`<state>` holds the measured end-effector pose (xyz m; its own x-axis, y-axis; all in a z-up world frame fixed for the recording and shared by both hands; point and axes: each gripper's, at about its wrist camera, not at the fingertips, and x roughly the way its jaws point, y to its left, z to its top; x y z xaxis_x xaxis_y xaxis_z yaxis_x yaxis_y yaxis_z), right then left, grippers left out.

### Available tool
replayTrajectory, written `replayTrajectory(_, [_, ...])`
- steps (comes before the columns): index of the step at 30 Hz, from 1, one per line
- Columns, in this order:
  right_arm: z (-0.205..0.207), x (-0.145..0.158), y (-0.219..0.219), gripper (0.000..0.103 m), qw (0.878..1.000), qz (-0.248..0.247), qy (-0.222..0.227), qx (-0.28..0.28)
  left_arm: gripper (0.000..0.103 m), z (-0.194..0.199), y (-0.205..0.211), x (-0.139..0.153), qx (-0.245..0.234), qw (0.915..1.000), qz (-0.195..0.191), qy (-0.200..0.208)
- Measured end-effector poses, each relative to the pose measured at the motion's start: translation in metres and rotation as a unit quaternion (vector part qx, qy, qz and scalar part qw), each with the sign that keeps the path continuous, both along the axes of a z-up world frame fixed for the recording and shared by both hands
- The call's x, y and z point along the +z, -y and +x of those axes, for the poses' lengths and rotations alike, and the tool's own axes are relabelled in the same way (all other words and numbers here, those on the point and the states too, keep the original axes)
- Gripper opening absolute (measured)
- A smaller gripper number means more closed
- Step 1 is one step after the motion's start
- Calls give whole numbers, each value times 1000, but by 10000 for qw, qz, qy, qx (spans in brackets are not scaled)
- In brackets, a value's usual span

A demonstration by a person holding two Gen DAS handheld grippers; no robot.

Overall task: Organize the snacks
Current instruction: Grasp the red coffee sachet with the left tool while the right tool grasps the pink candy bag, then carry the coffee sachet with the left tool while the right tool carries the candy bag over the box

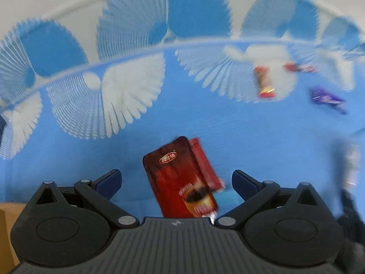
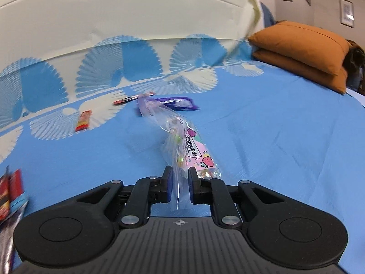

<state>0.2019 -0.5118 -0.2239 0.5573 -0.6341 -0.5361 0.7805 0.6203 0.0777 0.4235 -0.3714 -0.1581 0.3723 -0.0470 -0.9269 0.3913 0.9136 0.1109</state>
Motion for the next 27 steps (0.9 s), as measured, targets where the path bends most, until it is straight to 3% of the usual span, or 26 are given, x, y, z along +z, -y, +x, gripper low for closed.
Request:
replayTrajectory(5, [-7,-4,11,18,9997,233,50,-102,103,30,-7,-42,381,9962,-16,-784])
replayTrajectory(18, [-7,-5,12,18,9996,268,90,-73,99,41,-32,-60,819,9917,-180,-975])
replayTrajectory(19, [-8,-5,12,18,9996,273,95,-72,94,39,-34,-58,825,9920,-244,-921])
replayTrajectory(20, [-7,-6,12,18,9996,274,91,-70,76,37,-36,-53,780,9922,-391,-888])
replayTrajectory(22, [-8,-5,12,18,9995,284,102,-68,55,33,-39,-41,761,9921,-584,-811])
replayTrajectory(27, [-13,-3,14,18,9990,311,309,-100,21,16,-40,-11,693,9940,-698,-477])
